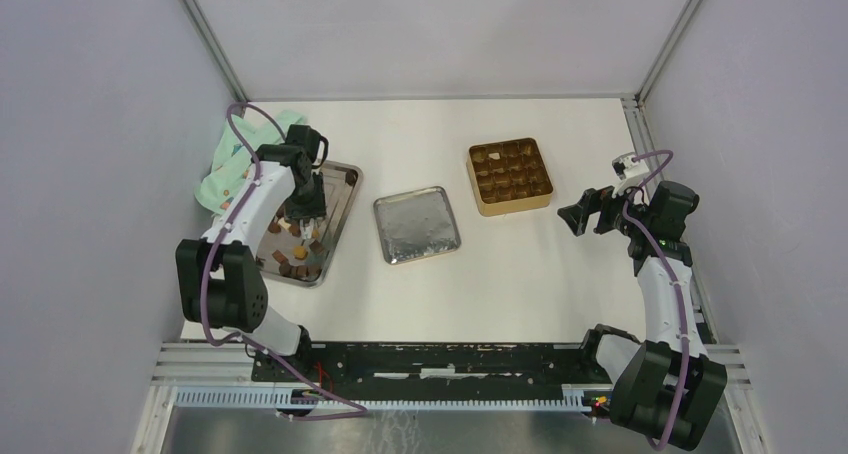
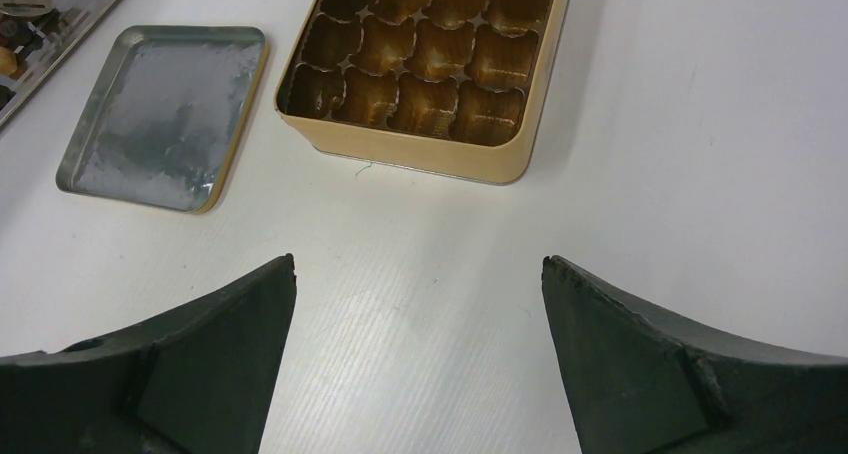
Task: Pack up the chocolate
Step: Pick up the fake chocolate from the plate.
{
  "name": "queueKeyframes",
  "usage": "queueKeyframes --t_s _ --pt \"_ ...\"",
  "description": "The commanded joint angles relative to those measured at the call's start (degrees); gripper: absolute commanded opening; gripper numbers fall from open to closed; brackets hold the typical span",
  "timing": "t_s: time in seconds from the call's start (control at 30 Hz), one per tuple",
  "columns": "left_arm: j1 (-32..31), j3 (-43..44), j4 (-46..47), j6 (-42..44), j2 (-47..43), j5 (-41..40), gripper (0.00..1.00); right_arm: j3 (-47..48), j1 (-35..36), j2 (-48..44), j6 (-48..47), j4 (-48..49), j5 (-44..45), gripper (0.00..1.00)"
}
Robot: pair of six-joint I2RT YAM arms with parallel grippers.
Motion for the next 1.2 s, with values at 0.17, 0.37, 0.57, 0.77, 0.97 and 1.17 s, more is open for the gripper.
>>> queueKeyframes --t_s 0.17,0.37,0.57,0.77,0.97,1.17 --pt "1.4 -0.7 2.7 4.5 0.8 2.1 0.47 0.4 -0.2 0.0 -0.6 2.0 -0.9 0.98" --pt "2.1 -0.9 2.8 4.1 1.1 3.3 0.44 0.3 -0.3 0.0 -0.6 2.2 -0.9 0.98" --pt "2.6 -1.0 2.9 3.7 1.1 4.3 0.26 0.3 -0.3 0.0 -0.6 2.2 -1.0 0.98" --pt "2.7 -0.9 2.9 3.3 0.4 5.8 0.11 0.2 -0.2 0.0 -0.5 2.2 -1.1 0.98" --pt "2.7 -0.6 3.0 2.6 -0.3 6.7 0.02 0.4 -0.3 0.0 -0.4 2.2 -1.2 0.98" --pt "2.7 -0.1 3.4 1.7 -1.6 8.7 0.02 0.4 -0.2 0.0 -0.3 2.3 -1.3 0.98"
